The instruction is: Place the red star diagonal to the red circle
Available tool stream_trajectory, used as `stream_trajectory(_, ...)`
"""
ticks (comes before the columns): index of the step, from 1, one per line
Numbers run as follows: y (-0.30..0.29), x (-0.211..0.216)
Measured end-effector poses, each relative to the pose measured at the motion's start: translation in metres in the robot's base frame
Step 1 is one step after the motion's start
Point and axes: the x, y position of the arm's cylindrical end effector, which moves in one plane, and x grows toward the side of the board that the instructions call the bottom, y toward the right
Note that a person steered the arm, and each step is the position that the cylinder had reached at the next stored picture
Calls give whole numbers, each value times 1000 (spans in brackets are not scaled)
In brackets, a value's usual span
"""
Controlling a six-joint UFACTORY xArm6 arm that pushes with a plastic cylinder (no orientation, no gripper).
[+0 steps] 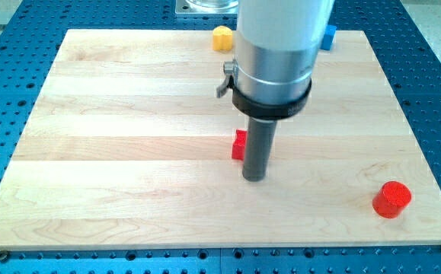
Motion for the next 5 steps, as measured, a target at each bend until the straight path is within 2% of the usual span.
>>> stream_trajectory(1, -17, -26)
stream_trajectory(2, -59, -42)
stream_trajectory(4, 41, -86)
stream_trajectory(5, 48, -63)
